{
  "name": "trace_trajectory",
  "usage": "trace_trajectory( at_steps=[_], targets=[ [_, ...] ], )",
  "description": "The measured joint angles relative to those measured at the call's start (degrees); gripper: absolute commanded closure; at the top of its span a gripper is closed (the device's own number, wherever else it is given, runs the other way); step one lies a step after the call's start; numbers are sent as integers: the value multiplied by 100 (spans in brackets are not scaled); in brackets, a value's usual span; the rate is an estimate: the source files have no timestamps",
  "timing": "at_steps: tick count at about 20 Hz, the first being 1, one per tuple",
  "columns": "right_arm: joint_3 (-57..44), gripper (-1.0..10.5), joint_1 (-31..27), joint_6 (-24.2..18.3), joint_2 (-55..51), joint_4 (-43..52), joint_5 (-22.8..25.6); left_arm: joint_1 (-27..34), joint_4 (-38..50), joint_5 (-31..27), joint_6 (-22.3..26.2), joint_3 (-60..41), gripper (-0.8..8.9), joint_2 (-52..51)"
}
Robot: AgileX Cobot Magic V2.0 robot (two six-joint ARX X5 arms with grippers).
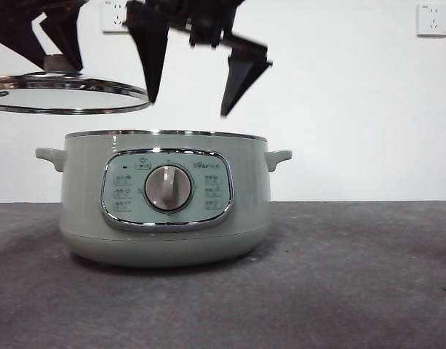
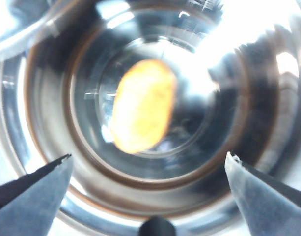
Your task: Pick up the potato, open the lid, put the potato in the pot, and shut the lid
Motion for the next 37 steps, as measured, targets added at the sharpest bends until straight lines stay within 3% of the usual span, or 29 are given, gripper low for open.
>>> trace_trajectory(
  at_steps=[7, 15, 22, 37],
  targets=[
    [-457, 254, 4, -229, -1609, -4, 175, -1049, -11, -4, -149, 0, 822, 0],
    [-3032, 254, 4, -205, -3838, 337, 468, -1978, 0, -42, -190, 0, 822, 168],
    [-4931, 253, -20, 177, -5265, 730, 468, -2197, 0, -356, -197, 0, 822, 184],
    [-5191, 253, -17, 485, -5923, 675, 579, -2205, -2, -369, -278, 105, 822, 922]
  ],
)
